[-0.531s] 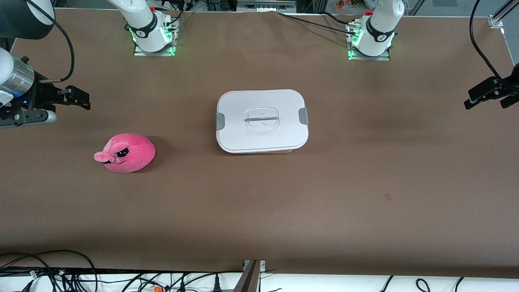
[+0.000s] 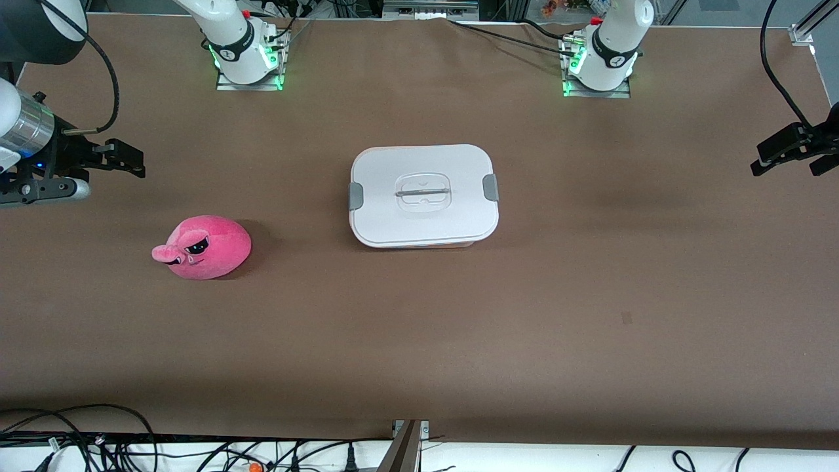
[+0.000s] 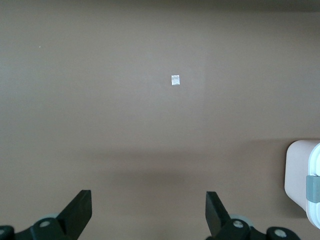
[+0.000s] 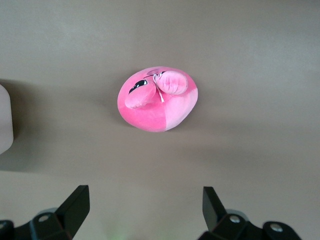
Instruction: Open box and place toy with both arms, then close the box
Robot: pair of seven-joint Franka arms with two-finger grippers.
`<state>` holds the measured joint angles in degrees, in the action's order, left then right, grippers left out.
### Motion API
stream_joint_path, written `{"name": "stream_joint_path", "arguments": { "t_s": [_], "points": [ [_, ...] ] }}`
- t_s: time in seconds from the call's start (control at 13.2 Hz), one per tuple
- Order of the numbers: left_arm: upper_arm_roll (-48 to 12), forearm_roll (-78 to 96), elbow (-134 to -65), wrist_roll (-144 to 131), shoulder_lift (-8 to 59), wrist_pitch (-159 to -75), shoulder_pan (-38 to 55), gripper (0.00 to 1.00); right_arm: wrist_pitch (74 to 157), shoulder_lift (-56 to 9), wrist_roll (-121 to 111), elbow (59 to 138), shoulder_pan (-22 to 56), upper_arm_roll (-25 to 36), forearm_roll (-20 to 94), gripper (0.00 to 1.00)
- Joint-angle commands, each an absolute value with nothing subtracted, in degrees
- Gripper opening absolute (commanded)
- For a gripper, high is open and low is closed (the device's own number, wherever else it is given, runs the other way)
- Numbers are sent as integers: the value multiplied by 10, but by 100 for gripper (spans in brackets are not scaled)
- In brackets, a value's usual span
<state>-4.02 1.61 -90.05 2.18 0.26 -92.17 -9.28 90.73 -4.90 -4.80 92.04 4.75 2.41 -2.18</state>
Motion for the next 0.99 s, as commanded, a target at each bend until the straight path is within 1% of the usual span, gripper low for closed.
{"name": "stream_joint_path", "arguments": {
  "t_s": [0.0, 0.23, 0.61, 0.91],
  "points": [
    [-43, 4, -907, 35, -5, -928, -97, 100, 900, -61, -49, 907, 41, 23, -26, 100],
    [-39, 12, -904, 35, -4, -930, -99, 100, 899, -62, -49, 908, 41, 23, -26, 100],
    [-43, 11, -874, 31, -3, -925, -97, 100, 898, -68, -50, 908, 44, 22, -25, 100],
    [-43, 4, -876, 27, -3, -912, -97, 100, 896, -69, -49, 910, 46, 22, -26, 100]
  ]
}}
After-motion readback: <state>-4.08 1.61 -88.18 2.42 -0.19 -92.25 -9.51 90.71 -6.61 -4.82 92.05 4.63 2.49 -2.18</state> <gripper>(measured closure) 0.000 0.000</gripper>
